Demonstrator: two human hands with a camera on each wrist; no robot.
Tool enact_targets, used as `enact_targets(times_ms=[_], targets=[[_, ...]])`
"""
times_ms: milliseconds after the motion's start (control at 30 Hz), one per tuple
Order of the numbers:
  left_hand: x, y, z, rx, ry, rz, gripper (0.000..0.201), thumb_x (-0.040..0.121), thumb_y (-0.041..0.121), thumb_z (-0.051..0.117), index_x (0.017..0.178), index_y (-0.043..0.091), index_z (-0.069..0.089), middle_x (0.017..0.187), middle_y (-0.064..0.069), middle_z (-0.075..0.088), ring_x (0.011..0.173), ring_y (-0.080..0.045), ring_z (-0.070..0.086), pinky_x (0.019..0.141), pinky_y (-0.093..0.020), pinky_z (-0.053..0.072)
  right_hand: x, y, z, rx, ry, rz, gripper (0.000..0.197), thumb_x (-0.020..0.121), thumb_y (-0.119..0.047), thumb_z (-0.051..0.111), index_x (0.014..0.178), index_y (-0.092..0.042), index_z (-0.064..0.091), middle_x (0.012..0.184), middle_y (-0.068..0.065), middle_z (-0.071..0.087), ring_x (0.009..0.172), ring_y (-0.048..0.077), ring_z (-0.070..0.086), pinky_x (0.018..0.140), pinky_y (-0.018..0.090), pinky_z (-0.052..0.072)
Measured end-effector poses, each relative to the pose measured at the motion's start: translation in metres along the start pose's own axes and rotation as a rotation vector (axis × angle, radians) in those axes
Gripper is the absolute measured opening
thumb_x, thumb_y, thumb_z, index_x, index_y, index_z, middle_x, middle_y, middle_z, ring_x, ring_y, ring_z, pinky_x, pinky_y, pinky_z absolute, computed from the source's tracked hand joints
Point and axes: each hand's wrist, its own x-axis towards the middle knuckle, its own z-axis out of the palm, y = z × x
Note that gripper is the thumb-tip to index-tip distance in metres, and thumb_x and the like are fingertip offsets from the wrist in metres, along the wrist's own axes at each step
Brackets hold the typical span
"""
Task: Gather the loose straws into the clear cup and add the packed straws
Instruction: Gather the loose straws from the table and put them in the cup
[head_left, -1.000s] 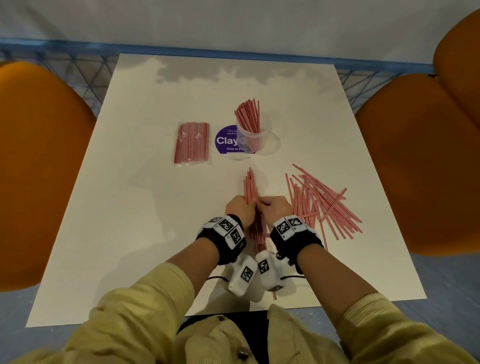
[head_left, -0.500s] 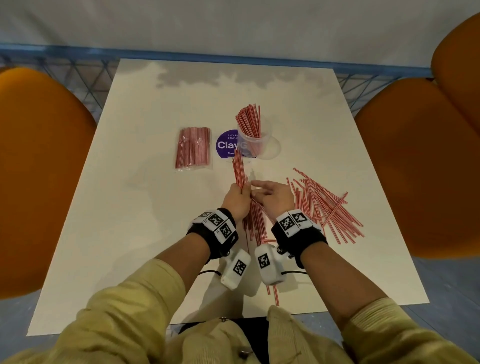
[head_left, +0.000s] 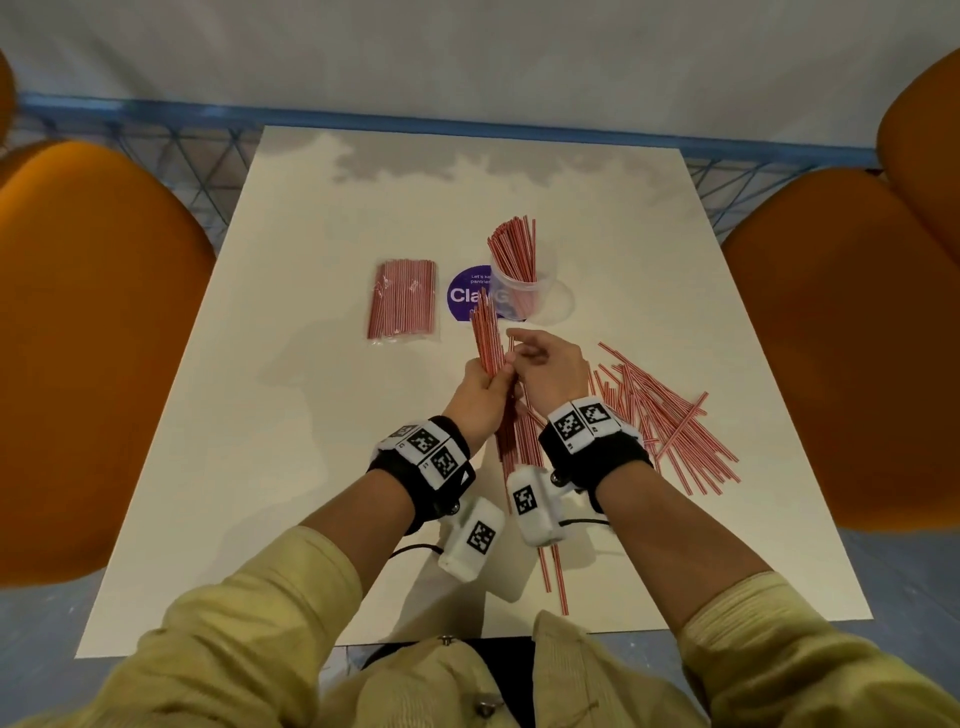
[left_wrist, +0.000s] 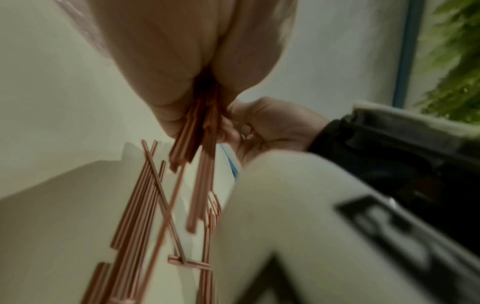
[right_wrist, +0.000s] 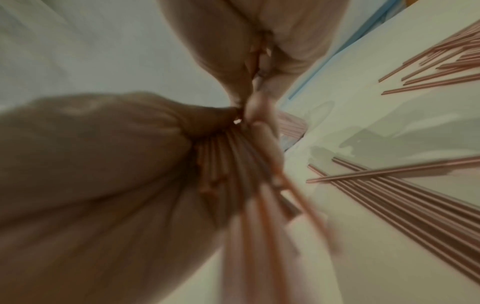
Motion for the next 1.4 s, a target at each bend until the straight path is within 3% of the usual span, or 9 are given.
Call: enact_targets(times_ms=[167,300,400,667,833,1000,1133,1300,1400], targets=[[0.008,0.012,-0.013,-0.175,0.105,0.091,0.015,0.099,0.012,0.036,0.086,0.018,0.043,0.067,0.0,0.046,0.057,-0.013,0.046,0.058,-0.025,0.042,-0.011,0.017,0.0,-0.06,-0.115,0.123,0.041,0.096,-0.037,0.041,0.124,-0.01,0.054,0.109,0.003,0.064,0.095,0.018,0.06,0.092,0.034,0.05],[0.018,0.024,-0.024,-0.271,0.189,0.137,0.016,0.099,0.011,0.036,0.085,0.019,0.039,0.06,0.005,0.054,0.062,-0.015,0.055,0.06,-0.024,0.046,-0.038,0.024,0.006,0.304,-0.317,0.519,0.064,0.095,-0.055,0.025,0.104,-0.003,0.061,0.085,0.016,0.066,0.064,0.023,0.062,0.057,0.029,0.054],[0.016,0.023,-0.023,-0.214,0.155,0.163,0.014,0.099,0.012,0.037,0.087,0.018,0.038,0.064,0.004,0.056,0.067,-0.017,0.059,0.066,-0.027,0.049,-0.035,0.02,0.011,0.519,-0.353,0.603,0.062,0.093,-0.06,0.024,0.087,-0.008,0.058,0.065,0.007,0.056,0.036,0.009,0.042,0.032,0.015,0.03],[0.003,0.019,-0.015,-0.157,0.09,0.064,0.012,0.098,0.026,0.04,0.091,0.019,0.048,0.081,0.002,0.061,0.069,-0.017,0.056,0.061,-0.03,0.046,-0.029,-0.001,0.01,0.441,-0.49,0.337,0.014,0.085,0.0,0.039,0.089,-0.011,0.046,0.068,0.003,0.041,0.051,0.01,0.034,0.032,0.013,0.021],[-0.002,0.018,-0.017,-0.061,0.06,0.015,0.024,0.096,0.026,0.043,0.109,0.007,0.05,0.081,-0.004,0.056,0.048,-0.007,0.052,0.036,-0.017,0.038,-0.028,0.001,0.016,-0.079,-0.389,-0.027,0.024,0.093,-0.018,0.044,0.115,-0.011,0.05,0.068,-0.002,0.054,0.052,0.011,0.05,0.045,0.018,0.037],[-0.001,0.021,-0.019,-0.032,0.067,0.049,0.013,0.089,0.02,0.054,0.1,0.012,0.051,0.088,-0.005,0.062,0.077,-0.018,0.06,0.063,-0.025,0.048,-0.026,0.002,0.021,-0.146,-0.398,-0.096,0.029,0.098,-0.016,0.034,0.125,-0.012,0.041,0.069,-0.006,0.045,0.057,0.004,0.043,0.057,0.019,0.036],[0.007,0.042,-0.03,0.004,0.282,0.191,0.038,0.086,0.025,0.059,0.118,0.012,0.043,0.102,-0.007,0.067,0.086,-0.018,0.065,0.083,-0.034,0.054,-0.028,0.002,0.02,-0.138,-0.463,-0.14,0.012,0.094,-0.007,0.036,0.102,-0.008,0.044,0.067,-0.005,0.042,0.056,0.008,0.036,0.057,0.022,0.031],[0.02,0.077,-0.046,-0.117,0.372,0.349,0.046,0.096,0.021,0.045,0.135,0.021,0.021,0.088,-0.004,0.063,0.06,-0.014,0.06,0.054,-0.021,0.051,-0.031,0.003,0.019,-0.153,-0.508,-0.148,0.004,0.095,-0.012,0.038,0.092,-0.012,0.042,0.064,-0.006,0.038,0.054,0.009,0.034,0.056,0.022,0.031],[0.025,0.08,-0.05,-0.034,0.377,0.422,0.026,0.1,0.024,0.032,0.125,0.027,0.038,0.076,-0.001,0.057,0.055,-0.013,0.054,0.055,-0.029,0.052,-0.03,0.002,0.018,-0.154,-0.527,-0.147,0.004,0.095,-0.014,0.039,0.092,-0.013,0.042,0.066,-0.005,0.04,0.055,0.009,0.036,0.057,0.023,0.032]])
